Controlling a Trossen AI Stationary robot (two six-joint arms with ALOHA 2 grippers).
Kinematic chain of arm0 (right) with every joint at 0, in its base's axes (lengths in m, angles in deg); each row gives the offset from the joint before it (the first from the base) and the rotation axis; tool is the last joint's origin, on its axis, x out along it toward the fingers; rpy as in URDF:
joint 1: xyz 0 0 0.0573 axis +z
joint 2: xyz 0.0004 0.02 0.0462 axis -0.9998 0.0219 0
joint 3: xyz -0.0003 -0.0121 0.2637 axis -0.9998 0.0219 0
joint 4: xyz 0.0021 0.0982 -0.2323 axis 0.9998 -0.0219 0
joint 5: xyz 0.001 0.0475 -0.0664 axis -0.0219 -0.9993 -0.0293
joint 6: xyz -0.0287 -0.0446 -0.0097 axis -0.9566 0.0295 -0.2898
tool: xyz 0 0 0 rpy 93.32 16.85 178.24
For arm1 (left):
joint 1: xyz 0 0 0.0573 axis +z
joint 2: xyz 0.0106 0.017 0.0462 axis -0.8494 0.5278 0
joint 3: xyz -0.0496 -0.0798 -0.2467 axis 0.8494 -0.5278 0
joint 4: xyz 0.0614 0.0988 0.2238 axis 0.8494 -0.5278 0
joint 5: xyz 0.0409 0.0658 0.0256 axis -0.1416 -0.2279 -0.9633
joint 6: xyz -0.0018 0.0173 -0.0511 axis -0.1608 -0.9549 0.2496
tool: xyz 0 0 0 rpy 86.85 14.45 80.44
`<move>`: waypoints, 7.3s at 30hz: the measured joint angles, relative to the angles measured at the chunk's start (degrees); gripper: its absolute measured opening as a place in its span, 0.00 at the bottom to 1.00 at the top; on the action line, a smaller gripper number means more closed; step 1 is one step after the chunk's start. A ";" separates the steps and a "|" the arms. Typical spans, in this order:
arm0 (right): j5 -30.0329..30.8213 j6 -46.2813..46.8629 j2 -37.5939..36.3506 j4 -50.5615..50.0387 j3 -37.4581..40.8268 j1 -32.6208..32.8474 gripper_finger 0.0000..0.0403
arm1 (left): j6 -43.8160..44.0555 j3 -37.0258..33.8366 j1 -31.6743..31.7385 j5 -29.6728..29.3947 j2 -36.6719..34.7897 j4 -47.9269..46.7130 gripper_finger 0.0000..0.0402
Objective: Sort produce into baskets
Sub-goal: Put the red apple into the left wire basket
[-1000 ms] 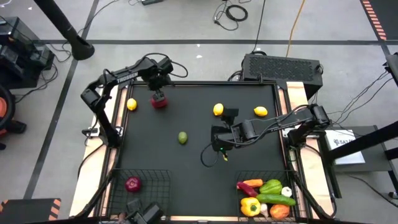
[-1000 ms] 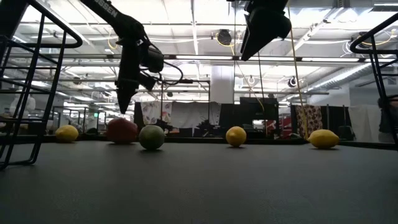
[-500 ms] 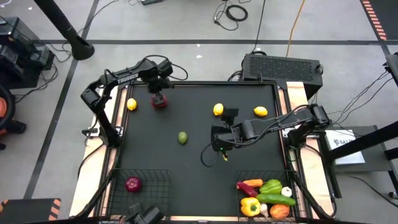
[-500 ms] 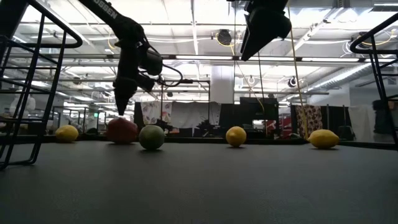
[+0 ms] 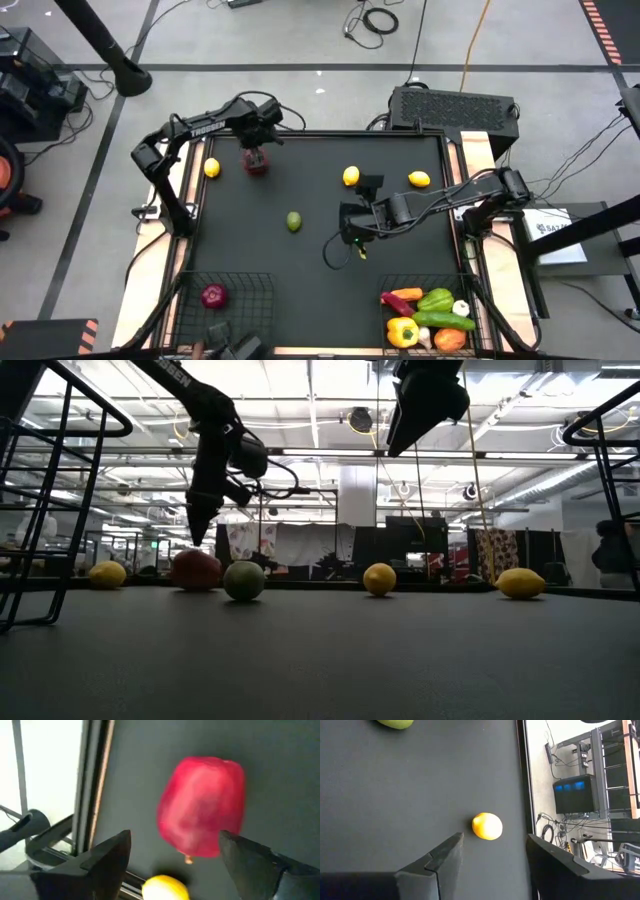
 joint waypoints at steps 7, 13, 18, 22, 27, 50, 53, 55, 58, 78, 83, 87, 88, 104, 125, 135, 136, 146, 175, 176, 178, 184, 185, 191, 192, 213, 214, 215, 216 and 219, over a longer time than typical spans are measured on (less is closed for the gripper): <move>0.02 -0.02 0.00 0.00 0.00 0.00 0.51 | -1.02 0.00 4.00 8.31 -0.02 -0.20 0.75; 0.00 -0.13 0.00 0.00 0.00 0.00 0.51 | -2.48 0.00 4.89 12.06 -0.02 -0.76 0.75; 0.00 -0.13 0.00 0.00 0.00 0.00 0.51 | -2.53 0.00 4.60 15.90 -0.02 -2.61 0.75; 0.00 -0.13 0.00 0.00 0.00 0.00 0.51 | -2.54 0.00 4.43 18.17 -0.02 -4.47 0.75; 0.00 -0.13 0.00 -0.02 0.00 0.00 0.51 | -2.55 0.00 3.36 20.29 -0.02 -7.21 0.75; -1.49 -0.04 0.02 -0.07 0.00 0.00 0.51 | -3.71 0.15 3.49 15.03 2.73 -3.57 0.75; -1.49 -0.04 0.02 -0.04 0.00 0.00 0.51 | -4.45 0.20 3.14 15.62 2.70 -4.04 0.75; -1.49 -0.02 0.02 -0.04 0.00 0.00 0.51 | -5.09 0.14 3.10 16.07 2.47 -4.64 0.75; -1.49 -0.01 0.02 -0.04 0.00 0.00 0.51 | -6.17 0.67 2.79 17.32 2.06 -5.35 0.75; -1.49 -0.13 0.02 -0.07 0.00 0.04 0.51 | -2.45 3.09 -0.82 16.85 1.27 -8.89 0.64; -1.49 -0.15 0.02 -0.11 0.00 0.04 0.51 | -3.51 3.06 2.18 20.64 2.38 -10.43 0.55; -1.49 -0.48 0.02 -0.07 0.00 0.04 0.51 | -3.54 3.02 4.23 20.70 3.54 -10.44 0.51; -1.49 -0.51 0.02 -0.07 0.00 0.04 0.51 | -3.68 3.02 4.61 20.71 3.54 -10.46 0.50; -1.49 -0.59 0.02 -0.04 0.00 0.04 0.51 | -6.05 3.04 1.84 28.03 1.87 -14.81 0.45; -24.51 -23.96 0.00 67.60 13.49 -18.48 0.51 | 43.19 7.21 -38.13 8.50 -36.46 -10.41 0.45; -41.19 -25.68 4.00 79.39 8.54 -28.98 0.51 | 52.03 7.15 -59.71 -15.97 -36.18 -3.01 0.45; -43.13 -24.39 5.47 79.44 7.01 -30.12 0.51 | 52.05 7.06 -60.90 -18.37 -35.31 -2.28 0.45; -53.79 -14.34 23.46 73.27 -7.40 -33.60 0.51 | 57.11 6.91 -68.96 -36.81 -30.92 -2.98 0.45; -36.15 2.94 34.71 78.36 -13.82 -24.27 0.41 | 66.81 3.43 -71.05 -53.21 -30.88 -10.31 0.45; -35.26 3.72 35.11 78.16 -13.83 -23.99 0.41 | 66.89 3.43 -70.47 -53.16 -30.88 -10.92 0.45; -32.66 4.30 36.20 77.97 -13.81 -23.33 0.41 | 66.96 3.43 -69.40 -52.63 -30.91 -11.30 0.45; -25.41 6.84 40.22 86.62 -13.75 -22.90 0.41 | 66.80 3.43 -65.64 -51.46 -30.88 -11.97 0.45; -24.82 7.37 40.95 88.55 -13.76 -23.04 0.41 | 66.77 3.43 -65.12 -51.42 -30.88 -12.05 0.45; -21.44 9.30 45.25 92.52 -15.54 -23.87 0.41 | 65.39 3.43 -63.23 -49.82 -30.88 -12.09 0.45; -21.51 9.82 46.07 91.67 -16.71 -24.02 0.41 | 65.25 3.43 -63.07 -49.65 -30.88 -12.09 0.45; -21.91 11.36 54.34 78.87 -34.01 -24.63 0.36 | 65.01 3.43 -62.61 -48.01 -30.88 -12.16 0.45; -22.18 11.87 54.34 78.59 -34.01 -24.63 0.35 | 65.01 3.43 -62.61 -47.94 -30.88 -12.16 0.45; -22.29 12.36 54.34 77.92 -34.01 -24.63 0.35 | 65.01 3.43 -62.61 -47.90 -30.88 -12.16 0.45; -22.29 12.71 54.34 77.26 -34.01 -24.63 0.34 | 65.03 3.43 -62.61 -47.82 -30.88 -12.16 0.45; -22.27 13.73 54.25 75.05 -34.01 -24.65 0.34 | 65.09 3.43 -62.61 -47.17 -30.88 -12.16 0.45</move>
